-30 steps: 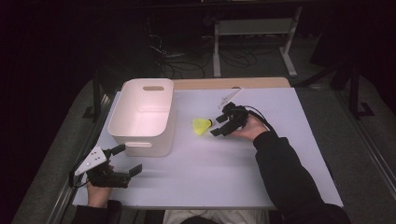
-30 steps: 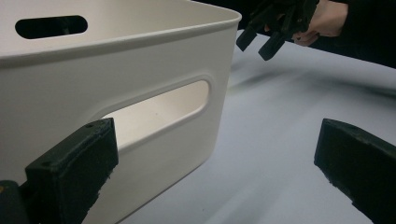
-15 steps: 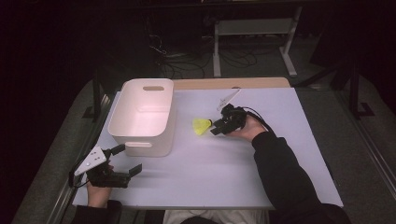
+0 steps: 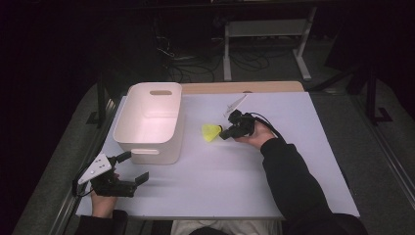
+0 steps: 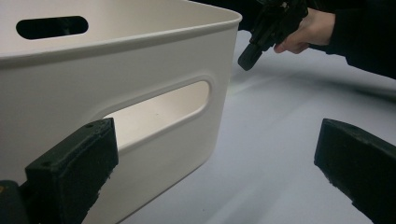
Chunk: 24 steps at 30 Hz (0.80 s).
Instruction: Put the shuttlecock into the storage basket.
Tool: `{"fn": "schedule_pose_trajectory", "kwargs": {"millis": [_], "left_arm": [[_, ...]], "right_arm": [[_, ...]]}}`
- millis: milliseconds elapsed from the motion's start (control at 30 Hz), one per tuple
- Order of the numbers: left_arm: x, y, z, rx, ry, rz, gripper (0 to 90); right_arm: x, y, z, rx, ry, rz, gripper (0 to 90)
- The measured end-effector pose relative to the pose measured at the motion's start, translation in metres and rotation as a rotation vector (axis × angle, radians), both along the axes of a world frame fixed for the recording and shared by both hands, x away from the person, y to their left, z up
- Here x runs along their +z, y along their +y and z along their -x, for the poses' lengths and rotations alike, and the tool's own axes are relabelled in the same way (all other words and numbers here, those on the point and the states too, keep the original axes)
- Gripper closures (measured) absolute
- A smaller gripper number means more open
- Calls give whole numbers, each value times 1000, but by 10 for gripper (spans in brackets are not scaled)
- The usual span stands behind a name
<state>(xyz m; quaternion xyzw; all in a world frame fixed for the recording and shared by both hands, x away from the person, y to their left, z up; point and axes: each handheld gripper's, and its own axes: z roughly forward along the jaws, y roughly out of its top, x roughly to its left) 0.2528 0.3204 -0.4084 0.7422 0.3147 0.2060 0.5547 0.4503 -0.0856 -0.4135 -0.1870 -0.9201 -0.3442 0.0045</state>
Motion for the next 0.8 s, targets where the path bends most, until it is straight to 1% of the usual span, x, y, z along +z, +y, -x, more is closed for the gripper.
{"fn": "schedule_pose_trajectory", "kwargs": {"millis": [133, 167, 200, 400, 467, 667, 800], "left_arm": [[0, 0, 0, -2, 1, -1, 0], [0, 0, 0, -2, 1, -1, 0], [0, 0, 0, -2, 1, -1, 0], [0, 0, 0, -3, 1, 0, 0], [0, 0, 0, -3, 0, 1, 0], [0, 0, 0, -3, 2, 1, 0], [0, 0, 0, -3, 2, -2, 0]], "right_arm": [[-3, 7, -1, 14, 11, 26, 888], [-3, 7, -1, 14, 11, 26, 888], [-6, 12, -2, 22, 19, 39, 888], [-11, 19, -3, 33, 35, 61, 888], [-12, 21, -4, 32, 34, 58, 888], [-14, 25, -8, 22, 35, 74, 888], [-15, 27, -9, 21, 37, 73, 888]]}}
